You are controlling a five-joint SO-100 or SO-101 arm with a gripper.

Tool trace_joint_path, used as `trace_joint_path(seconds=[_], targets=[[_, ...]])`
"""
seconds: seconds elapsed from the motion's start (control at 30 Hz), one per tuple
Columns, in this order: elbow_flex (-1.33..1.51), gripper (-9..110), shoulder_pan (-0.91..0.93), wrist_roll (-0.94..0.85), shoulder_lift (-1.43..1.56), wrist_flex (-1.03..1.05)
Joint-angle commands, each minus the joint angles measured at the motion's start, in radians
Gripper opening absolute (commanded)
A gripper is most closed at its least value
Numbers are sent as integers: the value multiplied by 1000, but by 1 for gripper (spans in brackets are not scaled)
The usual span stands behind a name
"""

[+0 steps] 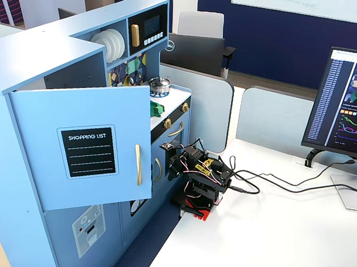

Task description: Pick up the lid from the counter and put it on the green recipient

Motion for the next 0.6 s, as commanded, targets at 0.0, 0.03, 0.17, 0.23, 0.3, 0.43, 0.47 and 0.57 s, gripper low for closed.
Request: trace_joint_path(seconds=[0.0, 0.03, 0.17, 0.23, 0.3, 0.43, 0.47, 0.57], targets=[[-218, 0, 164, -64, -147, -196], [-287, 0, 195, -81, -184, -242], [-492, 0, 311, -179, -296, -442], [-512, 0, 362, -189, -324, -607], [-488, 0, 407, -181, -342, -790], [-423, 0, 443, -207, -353, -963], [-413, 0, 443, -212, -351, -974], [-390, 4, 439, -190, -362, -1058]])
